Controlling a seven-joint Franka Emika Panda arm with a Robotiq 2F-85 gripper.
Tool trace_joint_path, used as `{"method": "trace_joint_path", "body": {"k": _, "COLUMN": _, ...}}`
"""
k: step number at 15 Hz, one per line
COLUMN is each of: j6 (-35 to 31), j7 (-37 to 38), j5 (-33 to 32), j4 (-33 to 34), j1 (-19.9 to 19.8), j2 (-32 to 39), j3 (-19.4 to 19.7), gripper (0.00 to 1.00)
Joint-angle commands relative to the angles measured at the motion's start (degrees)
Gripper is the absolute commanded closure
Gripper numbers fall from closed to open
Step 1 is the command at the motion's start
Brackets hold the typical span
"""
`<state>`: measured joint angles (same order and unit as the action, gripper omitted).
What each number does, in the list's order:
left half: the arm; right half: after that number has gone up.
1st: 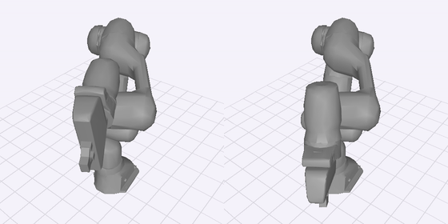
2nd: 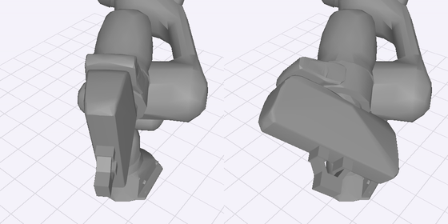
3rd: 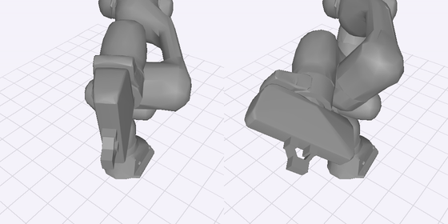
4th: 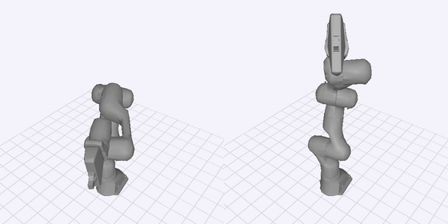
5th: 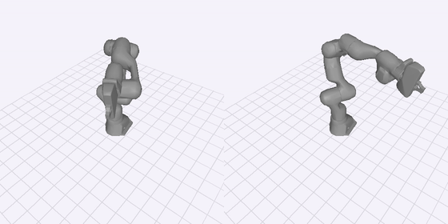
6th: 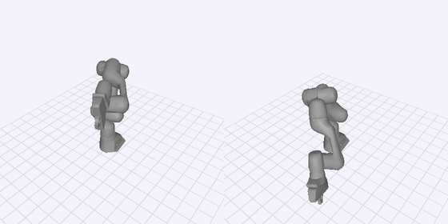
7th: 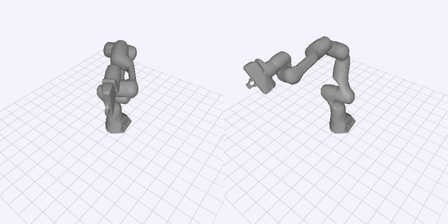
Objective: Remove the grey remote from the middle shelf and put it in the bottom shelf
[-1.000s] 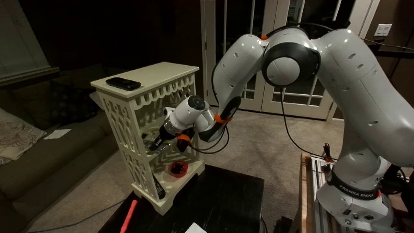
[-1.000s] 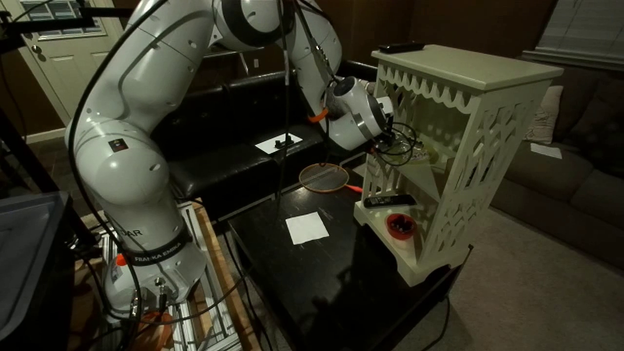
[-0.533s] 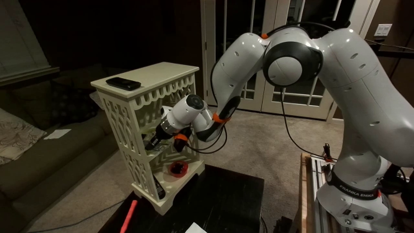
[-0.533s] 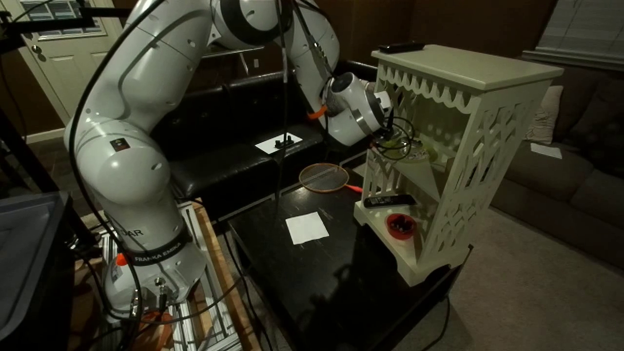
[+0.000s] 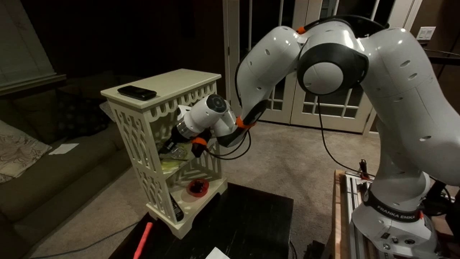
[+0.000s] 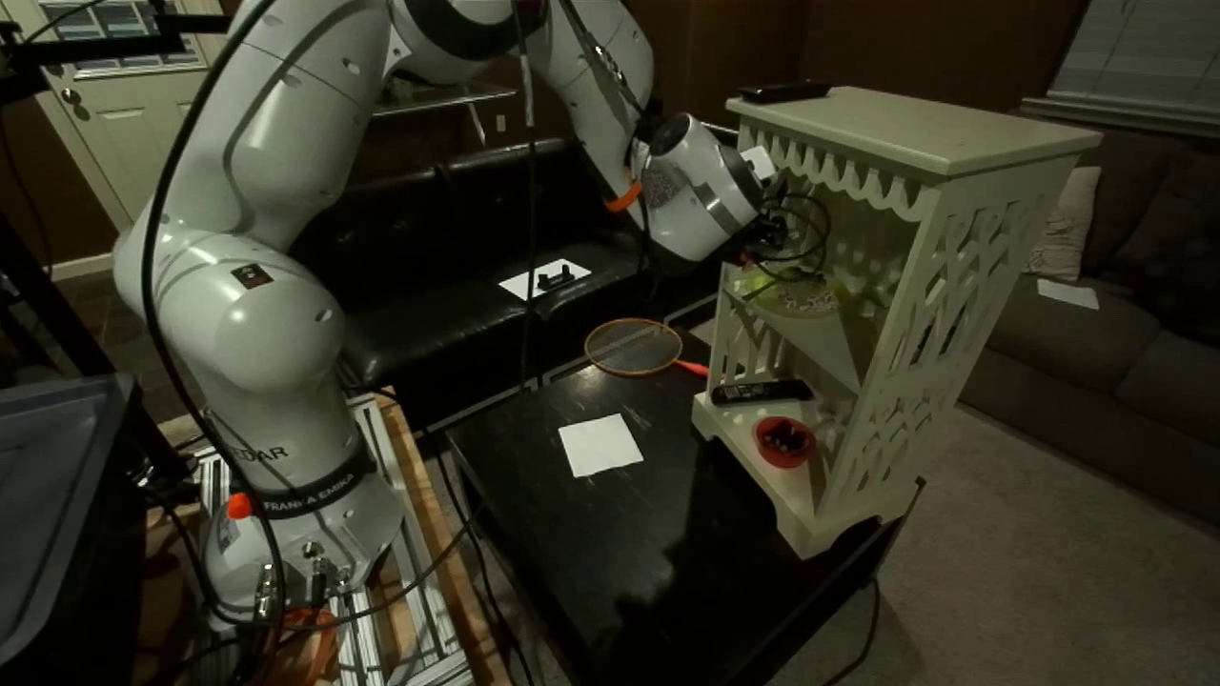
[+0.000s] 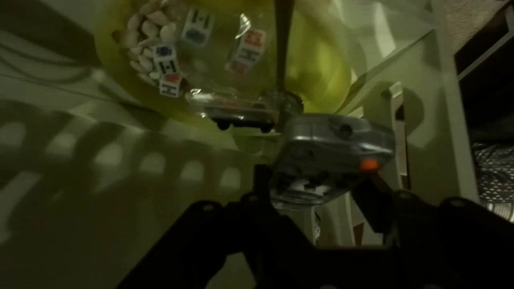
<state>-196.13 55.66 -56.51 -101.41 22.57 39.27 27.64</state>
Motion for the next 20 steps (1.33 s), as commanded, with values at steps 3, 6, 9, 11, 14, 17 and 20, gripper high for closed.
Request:
{"method": "trace_joint_path", "body": {"k": 3, "j6": -1.4, "j7": 0.3, "j5": 0.3, "j4": -8.7, "j1": 9.1, "j2": -6.2, "j3": 12.0, "gripper": 0.69}}
{"method": "trace_joint_path", "body": {"k": 6, "j6": -1.8, "j7": 0.1, "j5": -1.2, "j4": -15.8, "j1": 12.7, "j2": -9.3, "j3": 16.7, "gripper": 0.69}}
{"method": "trace_joint_path", "body": {"k": 9, "j6": -5.1, "j7": -0.5, "j5": -3.0, "j4": -22.9, "j1": 14.2, "j2": -12.3, "j3": 18.5, "gripper": 0.69}}
{"method": "trace_joint_path", "body": {"k": 11, "j6": -7.8, "j7": -1.0, "j5": -4.7, "j4": -27.4, "j1": 14.7, "j2": -14.1, "j3": 18.5, "gripper": 0.69}}
{"method": "trace_joint_path", "body": {"k": 14, "j6": -11.0, "j7": -1.2, "j5": -8.8, "j4": -33.1, "j1": 14.9, "j2": -17.2, "j3": 17.8, "gripper": 0.69}}
{"method": "trace_joint_path", "body": {"k": 17, "j6": -12.3, "j7": 1.0, "j5": -16.6, "j4": -35.6, "j1": 13.5, "j2": -17.2, "j3": 15.7, "gripper": 0.69}}
{"method": "trace_joint_path", "body": {"k": 20, "j6": -14.4, "j7": 6.0, "j5": -23.7, "j4": -34.1, "j1": 10.6, "j2": -12.1, "j3": 12.1, "gripper": 0.69}}
